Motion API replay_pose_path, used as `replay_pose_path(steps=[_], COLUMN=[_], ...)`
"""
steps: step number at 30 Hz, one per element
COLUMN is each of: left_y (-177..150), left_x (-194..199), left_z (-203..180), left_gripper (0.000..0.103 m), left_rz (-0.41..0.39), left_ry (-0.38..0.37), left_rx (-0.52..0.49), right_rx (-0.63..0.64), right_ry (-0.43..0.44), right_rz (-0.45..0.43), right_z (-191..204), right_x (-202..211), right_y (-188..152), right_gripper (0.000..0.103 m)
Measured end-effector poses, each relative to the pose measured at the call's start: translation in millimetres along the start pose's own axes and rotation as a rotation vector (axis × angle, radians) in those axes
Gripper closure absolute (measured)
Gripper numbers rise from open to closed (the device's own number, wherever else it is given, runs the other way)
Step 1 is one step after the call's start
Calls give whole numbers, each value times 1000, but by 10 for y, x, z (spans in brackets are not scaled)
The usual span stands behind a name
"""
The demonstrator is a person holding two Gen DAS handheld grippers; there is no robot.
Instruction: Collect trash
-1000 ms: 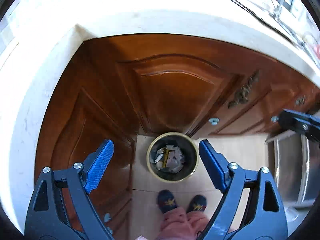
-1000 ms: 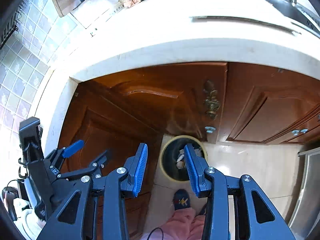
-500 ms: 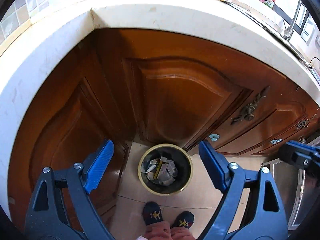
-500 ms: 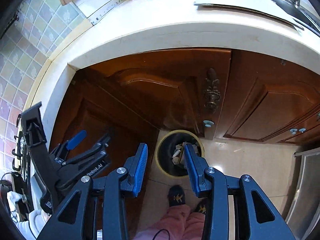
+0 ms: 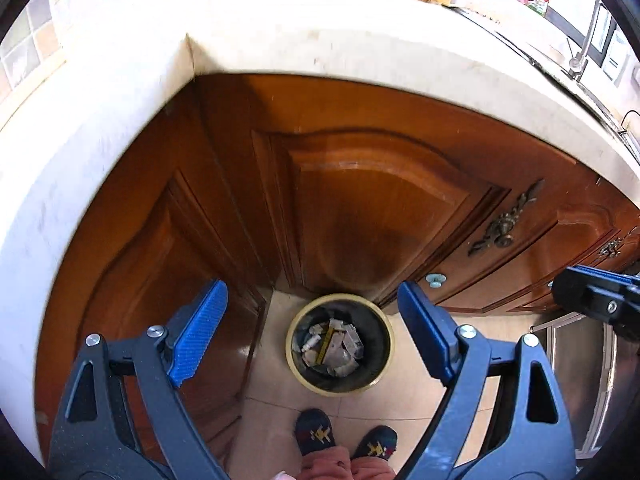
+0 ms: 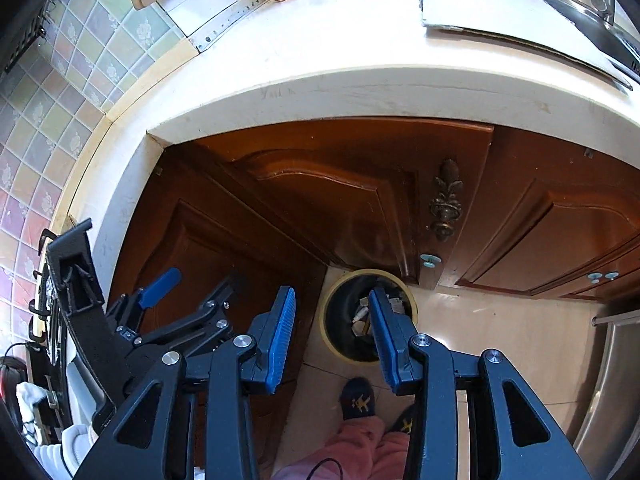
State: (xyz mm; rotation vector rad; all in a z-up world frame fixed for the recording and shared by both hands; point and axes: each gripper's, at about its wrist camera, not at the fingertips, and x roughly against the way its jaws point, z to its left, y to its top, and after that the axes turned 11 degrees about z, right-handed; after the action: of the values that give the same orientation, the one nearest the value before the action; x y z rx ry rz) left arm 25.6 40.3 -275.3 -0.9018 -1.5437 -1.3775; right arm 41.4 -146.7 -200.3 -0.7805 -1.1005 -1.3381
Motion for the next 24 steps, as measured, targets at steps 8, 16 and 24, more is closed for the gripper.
replay_pose_path(steps=[8, 16, 24], left_y=[70, -50, -90], left_x=[-105, -385, -382], left_z=[69, 77, -68], left_gripper=[18, 18, 18], left_rz=[11, 66, 77], left_ry=[-6, -18, -68], left_rx=[14, 14, -4], right_rx=[-7, -15, -18], right_ry=[-6, -21, -27], right_rz=[-16, 2, 2], right_z=[44, 31, 79], right_x=[47, -26, -52], right_y=[81, 65, 56], right_gripper=[65, 65, 65])
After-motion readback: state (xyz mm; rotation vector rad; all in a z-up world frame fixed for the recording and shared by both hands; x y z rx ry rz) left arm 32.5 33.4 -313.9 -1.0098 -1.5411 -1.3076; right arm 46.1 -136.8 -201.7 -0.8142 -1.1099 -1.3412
